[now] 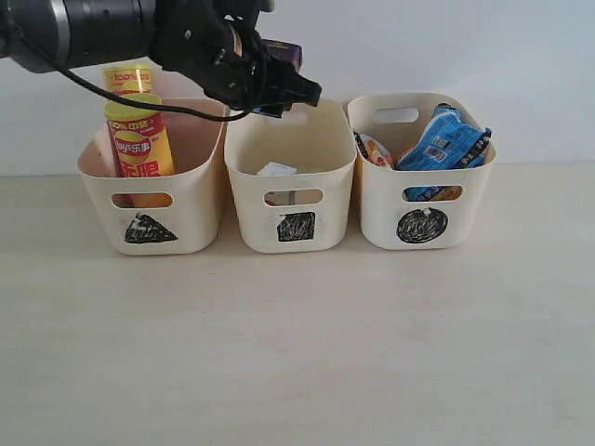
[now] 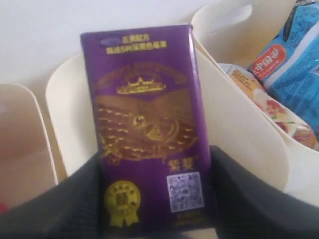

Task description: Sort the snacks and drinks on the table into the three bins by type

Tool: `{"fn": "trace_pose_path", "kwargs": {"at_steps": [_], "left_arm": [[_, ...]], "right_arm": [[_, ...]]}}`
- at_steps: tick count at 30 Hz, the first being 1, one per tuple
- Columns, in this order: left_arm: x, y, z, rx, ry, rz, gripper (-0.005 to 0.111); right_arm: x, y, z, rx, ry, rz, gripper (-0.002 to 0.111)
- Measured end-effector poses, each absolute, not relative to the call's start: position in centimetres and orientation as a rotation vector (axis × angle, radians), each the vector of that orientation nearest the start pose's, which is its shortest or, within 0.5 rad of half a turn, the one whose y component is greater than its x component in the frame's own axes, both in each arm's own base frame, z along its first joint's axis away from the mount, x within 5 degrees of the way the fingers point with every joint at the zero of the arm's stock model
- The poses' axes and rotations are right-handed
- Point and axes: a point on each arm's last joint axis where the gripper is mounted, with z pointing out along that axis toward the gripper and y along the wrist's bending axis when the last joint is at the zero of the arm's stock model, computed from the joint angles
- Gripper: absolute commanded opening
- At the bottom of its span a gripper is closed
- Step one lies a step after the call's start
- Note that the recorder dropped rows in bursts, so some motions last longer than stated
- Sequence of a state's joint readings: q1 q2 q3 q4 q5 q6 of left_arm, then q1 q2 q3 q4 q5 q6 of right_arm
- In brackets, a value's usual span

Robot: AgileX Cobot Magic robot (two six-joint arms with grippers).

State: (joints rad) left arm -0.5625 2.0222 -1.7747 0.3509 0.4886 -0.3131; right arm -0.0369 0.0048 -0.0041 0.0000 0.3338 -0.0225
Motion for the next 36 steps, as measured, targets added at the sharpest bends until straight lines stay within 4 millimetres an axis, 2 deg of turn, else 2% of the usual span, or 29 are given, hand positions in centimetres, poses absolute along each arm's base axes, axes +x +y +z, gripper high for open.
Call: {"fn": "trace_pose_path", "kwargs": {"at_steps": [4, 6, 11, 17, 19, 22, 25, 29, 36], "left_arm": [[42.8, -24.5, 26.6, 0.518, 2.138, -0.141, 0.055], [43.2, -24.8, 25.8, 0.526, 2.124, -0.155, 0.064], [43.6, -25.2, 24.8, 0.534, 2.115, -0.167, 0.079], [43.5, -25.1, 24.8, 0.534, 2.119, -0.164, 0.080], [43.3, -24.9, 25.2, 0.529, 2.135, -0.151, 0.077], [42.7, -24.3, 26.4, 0.518, 2.165, -0.125, 0.062], [41.9, -23.6, 27.7, 0.516, 2.206, -0.082, 0.042], [40.6, -22.4, 29.3, 0.566, 2.263, 0.006, 0.005], [37.5, -20.1, 31.4, 0.632, 2.326, 0.093, 0.004]], "right_arm": [[5.4, -0.2, 18.4, 0.013, 1.818, -0.042, 0.000], [5.4, -0.2, 18.4, 0.013, 1.818, -0.042, 0.000], [5.4, -0.2, 18.4, 0.013, 1.818, -0.042, 0.000], [5.4, -0.2, 18.4, 0.013, 1.818, -0.042, 0.000], [5.4, -0.2, 18.4, 0.013, 1.818, -0.042, 0.000], [5.4, -0.2, 18.4, 0.013, 1.818, -0.042, 0.000], [5.4, -0.2, 18.4, 0.013, 1.818, -0.042, 0.000], [5.4, -0.2, 18.4, 0.013, 1.818, -0.042, 0.000], [5.4, -0.2, 18.4, 0.013, 1.818, -0.042, 0.000]]}}
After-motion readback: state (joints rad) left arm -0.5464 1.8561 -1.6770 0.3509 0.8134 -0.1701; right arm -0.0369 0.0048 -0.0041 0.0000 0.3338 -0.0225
